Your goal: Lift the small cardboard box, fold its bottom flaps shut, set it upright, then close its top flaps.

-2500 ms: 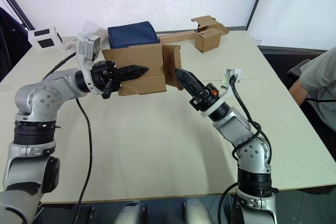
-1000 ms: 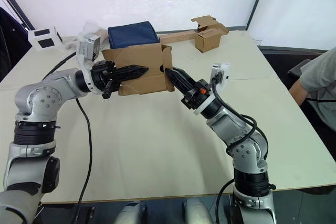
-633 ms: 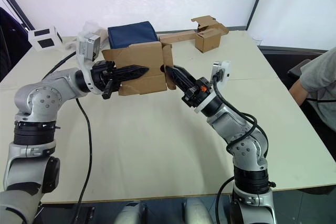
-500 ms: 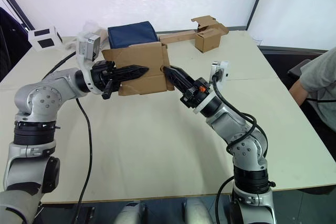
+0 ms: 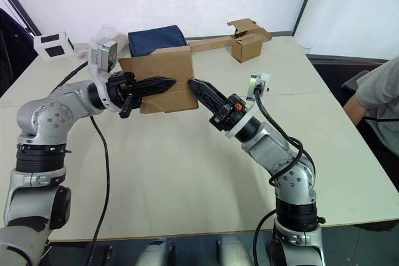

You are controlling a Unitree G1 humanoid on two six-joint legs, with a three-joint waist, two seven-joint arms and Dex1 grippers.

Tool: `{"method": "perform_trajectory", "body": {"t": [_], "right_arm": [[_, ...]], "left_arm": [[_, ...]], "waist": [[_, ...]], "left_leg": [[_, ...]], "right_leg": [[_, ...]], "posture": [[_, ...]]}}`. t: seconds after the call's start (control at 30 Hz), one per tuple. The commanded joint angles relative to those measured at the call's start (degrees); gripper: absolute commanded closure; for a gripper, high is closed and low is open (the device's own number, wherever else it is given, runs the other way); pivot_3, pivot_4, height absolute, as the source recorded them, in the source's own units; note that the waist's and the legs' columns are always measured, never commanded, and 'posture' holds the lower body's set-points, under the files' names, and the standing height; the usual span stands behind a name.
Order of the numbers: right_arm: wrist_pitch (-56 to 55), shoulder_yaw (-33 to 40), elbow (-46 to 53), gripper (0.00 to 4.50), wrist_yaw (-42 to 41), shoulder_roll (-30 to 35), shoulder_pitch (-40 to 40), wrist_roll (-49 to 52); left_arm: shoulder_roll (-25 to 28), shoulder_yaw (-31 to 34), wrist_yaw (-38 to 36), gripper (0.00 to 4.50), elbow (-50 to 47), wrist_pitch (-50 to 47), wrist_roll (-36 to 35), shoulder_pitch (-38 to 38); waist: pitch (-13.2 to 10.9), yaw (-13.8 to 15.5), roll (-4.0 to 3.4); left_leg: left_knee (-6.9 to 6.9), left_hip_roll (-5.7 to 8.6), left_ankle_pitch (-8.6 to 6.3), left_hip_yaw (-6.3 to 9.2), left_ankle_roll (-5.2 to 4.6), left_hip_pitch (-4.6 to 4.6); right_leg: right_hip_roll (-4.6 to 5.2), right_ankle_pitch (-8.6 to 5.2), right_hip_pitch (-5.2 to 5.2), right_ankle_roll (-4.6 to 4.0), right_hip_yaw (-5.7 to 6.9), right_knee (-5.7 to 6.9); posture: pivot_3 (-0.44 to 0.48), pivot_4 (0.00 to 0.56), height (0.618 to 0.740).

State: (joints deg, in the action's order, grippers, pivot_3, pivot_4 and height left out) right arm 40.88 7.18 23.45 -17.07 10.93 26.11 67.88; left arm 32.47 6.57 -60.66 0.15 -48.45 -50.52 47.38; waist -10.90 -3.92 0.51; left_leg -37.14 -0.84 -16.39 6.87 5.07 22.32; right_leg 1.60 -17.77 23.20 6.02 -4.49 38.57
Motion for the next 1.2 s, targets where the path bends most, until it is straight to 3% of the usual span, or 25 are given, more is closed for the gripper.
{"method": "perform_trajectory", "body": {"t": [0.03, 0.1, 0.23, 0.47, 0.6, 0.7, 0.87, 1.07, 1.13, 1.2], "right_arm": [[-1.7, 5.8, -0.6, 3.52, 0.3, 1.1, 0.7, 6.2], [-1.4, 8.1, -1.7, 3.52, 0.3, 2.5, -0.3, 8.0], [-1.5, 8.9, -2.7, 4.44, -0.1, 3.8, -2.2, 7.3], [-2.1, 2.7, -1.4, 4.44, -0.5, 2.4, -2.9, 1.0], [-0.5, -4.5, 1.0, 4.44, -2.3, 1.9, 0.1, -2.4], [-0.4, -5.9, 2.1, 4.44, -3.0, 1.7, 1.2, -2.8], [-0.2, -1.3, 2.3, 4.44, -2.4, 5.0, -0.6, -2.3], [0.3, 4.8, 3.2, 4.44, -4.2, 13.2, -5.2, -2.5], [0.8, 6.2, 4.1, 4.44, -5.4, 16.7, -7.0, -3.7], [1.3, 8.5, 4.7, 4.44, -6.8, 20.8, -9.1, -4.1]], "left_arm": [[0.1, 1.4, 0.8, 4.50, -1.9, 0.1, -0.6, 0.0], [0.2, 1.4, 1.0, 4.50, -2.0, 0.1, -0.7, -0.1], [0.3, 1.6, 1.2, 4.50, -2.1, 0.1, -0.9, 0.0], [0.0, 1.4, 1.4, 4.50, -1.5, 0.3, -0.8, 0.6], [-0.4, 0.9, 1.3, 4.50, -1.7, 0.1, -0.8, 0.7], [-0.6, 0.7, 1.3, 4.50, -2.1, 0.0, -0.7, 0.5], [-0.4, 0.9, 1.2, 4.50, -2.2, -0.3, -0.4, 0.5], [2.3, -1.9, -0.6, 4.50, -2.1, -1.8, 1.5, 1.8], [4.1, -5.3, -1.9, 4.50, -1.6, -2.3, 4.2, 3.6], [7.3, -13.5, -4.4, 4.50, -0.2, -0.8, 12.2, 7.2]], "waist": [[0.0, 0.0, 0.00], [0.0, 0.1, 0.00], [0.0, 0.0, 0.00], [0.0, -0.1, 0.00], [0.0, 0.0, 0.00], [0.0, 0.1, 0.00], [0.0, 0.1, 0.00], [0.0, 0.2, 0.01], [0.0, 0.2, 0.01], [0.0, 0.3, 0.03]], "left_leg": [[0.00, 0.00, 0.00, 0.00, 0.00, 0.00], [0.00, 0.00, 0.00, 0.00, 0.00, 0.01], [0.01, 0.00, 0.00, 0.00, 0.00, 0.01], [0.02, -0.01, 0.00, 0.00, 0.00, 0.01], [0.01, 0.00, 0.00, -0.01, 0.00, 0.01], [0.01, 0.00, 0.00, 0.00, 0.00, 0.01], [0.01, 0.00, 0.00, 0.00, 0.00, 0.02], [0.00, 0.02, 0.00, -0.01, 0.00, 0.04], [0.00, 0.01, 0.00, -0.01, 0.00, 0.04], [0.01, 0.01, 0.00, 0.00, -0.01, 0.04]], "right_leg": [[0.00, 0.00, 0.00, 0.00, 0.00, 0.00], [0.02, 0.00, -0.01, 0.00, 0.00, -0.01], [0.00, 0.00, -0.01, 0.00, 0.00, -0.01], [-0.04, 0.00, 0.02, 0.00, -0.02, 0.00], [-0.02, 0.00, 0.02, 0.00, -0.02, -0.01], [-0.01, 0.00, 0.02, 0.00, -0.01, -0.01], [0.00, 0.00, 0.01, 0.00, -0.01, -0.02], [0.00, 0.00, 0.00, 0.00, -0.01, -0.04], [-0.01, 0.00, 0.00, 0.00, -0.01, -0.03], [-0.03, 0.00, 0.00, 0.00, 0.00, -0.03]], "posture": [[0.000, 0.150, 0.740], [0.000, 0.150, 0.740], [0.000, 0.150, 0.740], [0.000, 0.150, 0.740], [0.000, 0.150, 0.740], [0.000, 0.150, 0.740], [0.000, 0.150, 0.740], [0.000, 0.150, 0.740], [0.000, 0.150, 0.740], [0.000, 0.150, 0.740]]}}
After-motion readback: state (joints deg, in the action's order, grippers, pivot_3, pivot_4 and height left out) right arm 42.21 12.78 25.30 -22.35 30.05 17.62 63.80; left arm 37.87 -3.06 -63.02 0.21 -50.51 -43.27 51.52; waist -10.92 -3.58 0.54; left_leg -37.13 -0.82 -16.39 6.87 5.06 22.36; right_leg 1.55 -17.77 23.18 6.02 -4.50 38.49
